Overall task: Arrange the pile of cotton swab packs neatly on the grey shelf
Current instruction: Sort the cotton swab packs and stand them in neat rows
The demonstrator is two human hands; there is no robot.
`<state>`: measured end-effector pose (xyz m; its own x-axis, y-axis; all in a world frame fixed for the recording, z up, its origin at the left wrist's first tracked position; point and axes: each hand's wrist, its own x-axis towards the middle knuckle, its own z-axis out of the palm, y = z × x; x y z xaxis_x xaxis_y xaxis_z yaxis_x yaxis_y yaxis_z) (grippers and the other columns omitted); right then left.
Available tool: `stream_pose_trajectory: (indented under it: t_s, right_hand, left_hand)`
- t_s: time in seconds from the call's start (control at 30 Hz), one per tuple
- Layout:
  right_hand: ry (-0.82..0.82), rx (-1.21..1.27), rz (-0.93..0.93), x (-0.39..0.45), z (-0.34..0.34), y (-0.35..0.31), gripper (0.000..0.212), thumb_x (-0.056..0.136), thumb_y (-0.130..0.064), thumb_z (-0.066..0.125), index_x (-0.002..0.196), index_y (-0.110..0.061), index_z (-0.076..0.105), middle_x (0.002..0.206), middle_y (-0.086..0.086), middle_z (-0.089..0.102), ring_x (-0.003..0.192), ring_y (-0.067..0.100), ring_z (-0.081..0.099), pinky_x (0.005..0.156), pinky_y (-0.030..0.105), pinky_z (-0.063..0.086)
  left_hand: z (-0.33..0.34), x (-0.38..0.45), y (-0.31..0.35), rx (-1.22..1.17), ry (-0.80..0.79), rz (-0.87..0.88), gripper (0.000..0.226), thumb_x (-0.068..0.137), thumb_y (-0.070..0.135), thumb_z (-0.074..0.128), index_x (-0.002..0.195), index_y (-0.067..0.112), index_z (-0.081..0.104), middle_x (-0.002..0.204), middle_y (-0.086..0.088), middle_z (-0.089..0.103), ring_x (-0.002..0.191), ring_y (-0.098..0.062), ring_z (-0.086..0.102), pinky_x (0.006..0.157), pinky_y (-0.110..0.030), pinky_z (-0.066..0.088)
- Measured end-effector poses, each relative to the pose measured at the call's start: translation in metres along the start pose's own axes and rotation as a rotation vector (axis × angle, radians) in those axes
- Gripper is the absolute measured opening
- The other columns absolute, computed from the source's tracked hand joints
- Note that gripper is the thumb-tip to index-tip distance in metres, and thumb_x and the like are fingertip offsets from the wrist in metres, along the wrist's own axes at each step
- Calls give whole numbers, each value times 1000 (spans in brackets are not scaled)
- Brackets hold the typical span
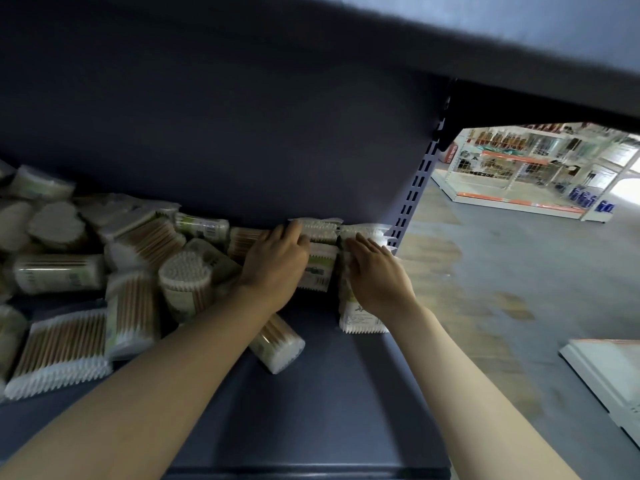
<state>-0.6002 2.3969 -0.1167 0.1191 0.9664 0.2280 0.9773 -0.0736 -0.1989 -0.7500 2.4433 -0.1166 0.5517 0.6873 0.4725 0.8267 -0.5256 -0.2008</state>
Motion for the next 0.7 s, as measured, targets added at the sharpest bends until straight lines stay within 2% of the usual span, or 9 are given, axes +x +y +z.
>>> stream_pose_trajectory:
  t_s: [0.07,0.2,0.23,0.3,0.37,0.5,0.6,0.7]
  right_hand:
    - [3,-1,-5,0,1,1,45,98,-22,33,142,-15,33,152,4,25,141,17,20,111,22,11]
    - [8,3,-17,1,3,2,44,98,-22,32,142,-14,33,152,5,26,141,18,20,111,22,10]
    - [12,6,-20,1,3,2,44,98,-22,32,142,-14,34,152,5,27,140,18,21,111,22,10]
    - [14,12,-16,1,4,2,44,99,-24,31,141,-14,34,152,5,27,141,18,21,112,23,10]
    - [11,14,-9,2,5,2,44,99,-24,30,142,-14,34,152,5,26,141,18,20,113,24,10]
    - [26,7,-13,2,6,2,44,98,-21,33,141,-13,36,151,6,28,140,18,23,112,24,11]
    - [35,11,-10,1,5,2,43,98,-20,32,140,-13,37,150,6,30,139,18,24,112,24,12]
    - [50,31,-4,-1,2,0,42,97,-20,33,138,-12,40,147,5,36,137,20,29,111,25,17]
  left_hand:
    - [1,5,-1,26,-21,-7,37,35,15,87,68,16,70,77,-2,61,59,-17,59,53,-24,47]
    - [6,11,2,41,25,13,34,38,20,87,67,17,71,73,2,61,60,-14,60,52,-23,47]
    - [6,11,3,57,29,20,31,47,22,85,74,17,71,80,2,62,67,-13,61,57,-22,48]
    - [10,13,3,38,-14,-20,27,78,18,65,105,12,64,108,-2,56,95,-18,58,78,-25,46]
    - [12,15,4,8,-81,-22,32,91,8,45,123,8,49,125,-6,44,113,-22,47,92,-29,39]
    - [8,12,4,-28,-69,-27,35,91,7,43,126,9,47,128,-6,42,115,-22,46,93,-29,39]
    - [5,5,1,-24,-23,-44,38,86,12,52,125,14,51,123,-2,49,108,-18,52,85,-27,44]
    - [8,-1,-4,-163,-79,-35,47,91,17,49,137,15,38,132,-3,42,117,-23,44,91,-31,39]
